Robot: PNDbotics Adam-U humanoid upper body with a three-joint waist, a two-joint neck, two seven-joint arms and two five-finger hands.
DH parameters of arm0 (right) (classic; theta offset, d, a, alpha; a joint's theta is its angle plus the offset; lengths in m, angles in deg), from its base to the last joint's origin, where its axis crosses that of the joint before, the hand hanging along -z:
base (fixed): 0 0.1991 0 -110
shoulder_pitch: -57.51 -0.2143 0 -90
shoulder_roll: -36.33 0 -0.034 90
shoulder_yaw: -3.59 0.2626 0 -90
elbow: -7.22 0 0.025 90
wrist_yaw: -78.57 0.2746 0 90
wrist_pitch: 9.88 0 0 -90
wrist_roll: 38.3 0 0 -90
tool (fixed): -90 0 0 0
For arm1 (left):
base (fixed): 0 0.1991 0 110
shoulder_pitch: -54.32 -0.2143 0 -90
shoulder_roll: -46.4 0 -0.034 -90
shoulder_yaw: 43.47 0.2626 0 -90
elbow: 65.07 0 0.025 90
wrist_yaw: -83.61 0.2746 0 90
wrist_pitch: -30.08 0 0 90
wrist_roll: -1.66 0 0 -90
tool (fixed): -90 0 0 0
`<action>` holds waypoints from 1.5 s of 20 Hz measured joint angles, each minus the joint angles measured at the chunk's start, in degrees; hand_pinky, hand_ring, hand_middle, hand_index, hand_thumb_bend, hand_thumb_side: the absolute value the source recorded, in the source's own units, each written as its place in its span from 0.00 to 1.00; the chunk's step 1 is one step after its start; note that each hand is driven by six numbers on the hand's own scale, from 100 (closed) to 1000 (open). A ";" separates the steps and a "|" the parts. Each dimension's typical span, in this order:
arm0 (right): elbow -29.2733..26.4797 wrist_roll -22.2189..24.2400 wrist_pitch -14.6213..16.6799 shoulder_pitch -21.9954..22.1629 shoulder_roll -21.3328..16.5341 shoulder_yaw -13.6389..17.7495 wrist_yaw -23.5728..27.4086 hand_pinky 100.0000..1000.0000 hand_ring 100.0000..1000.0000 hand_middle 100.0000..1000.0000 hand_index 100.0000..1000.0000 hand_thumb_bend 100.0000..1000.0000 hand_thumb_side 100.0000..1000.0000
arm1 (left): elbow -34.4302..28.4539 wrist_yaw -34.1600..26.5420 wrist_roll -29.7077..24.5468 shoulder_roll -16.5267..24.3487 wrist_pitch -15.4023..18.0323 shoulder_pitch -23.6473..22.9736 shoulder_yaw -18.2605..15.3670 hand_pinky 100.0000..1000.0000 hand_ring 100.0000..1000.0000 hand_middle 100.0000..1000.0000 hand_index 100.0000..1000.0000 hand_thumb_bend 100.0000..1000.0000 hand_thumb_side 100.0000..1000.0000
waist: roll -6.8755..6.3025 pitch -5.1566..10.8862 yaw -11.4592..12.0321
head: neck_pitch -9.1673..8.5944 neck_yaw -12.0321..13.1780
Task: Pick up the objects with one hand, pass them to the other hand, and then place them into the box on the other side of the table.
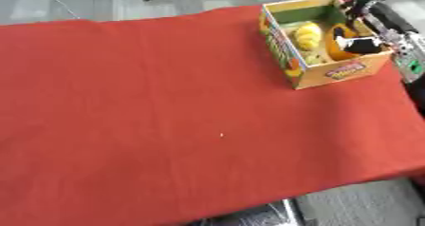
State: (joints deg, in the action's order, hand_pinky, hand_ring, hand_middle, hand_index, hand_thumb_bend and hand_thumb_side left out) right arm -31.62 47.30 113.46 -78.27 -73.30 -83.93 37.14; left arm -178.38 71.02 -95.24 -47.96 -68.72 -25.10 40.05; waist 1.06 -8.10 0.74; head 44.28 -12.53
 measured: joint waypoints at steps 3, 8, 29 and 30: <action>-1.78 0.52 0.74 0.55 -0.11 0.17 3.22 0.82 0.80 0.89 0.96 0.00 0.15 | -0.01 0.02 -0.21 -0.41 -0.19 -0.01 0.00 0.87 0.68 0.58 0.71 0.29 0.65 | 0.08 0.00 0.00 | 0.00 0.21; -5.49 1.38 1.45 1.44 -1.32 0.32 7.11 0.84 0.82 0.93 0.98 0.00 0.16 | -0.01 0.04 -0.48 -0.91 -0.46 -0.16 0.01 0.87 0.68 0.58 0.71 0.29 0.66 | 0.17 0.19 -0.05 | 0.00 0.31; -5.14 12.82 -5.40 2.43 -2.54 0.49 17.17 0.87 0.83 0.92 0.93 0.00 0.46 | -0.01 -0.07 -0.20 -1.98 -1.73 -0.43 0.05 0.87 0.67 0.57 0.71 0.25 0.67 | 0.41 0.23 0.01 | 0.00 0.26; -4.72 13.01 -5.64 2.41 -2.52 0.49 17.18 0.87 0.83 0.92 0.93 0.00 0.46 | -0.01 -0.08 -0.16 -1.98 -1.79 -0.43 0.07 0.87 0.67 0.57 0.71 0.25 0.67 | 0.41 0.23 0.01 | 0.00 0.23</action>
State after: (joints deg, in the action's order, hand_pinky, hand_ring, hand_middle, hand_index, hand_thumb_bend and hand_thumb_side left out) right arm -36.35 60.31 107.82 -75.86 -75.82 -83.44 54.32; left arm -178.39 70.94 -95.41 -49.94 -70.51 -25.52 40.12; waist 1.47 -7.87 0.75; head 44.28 -12.30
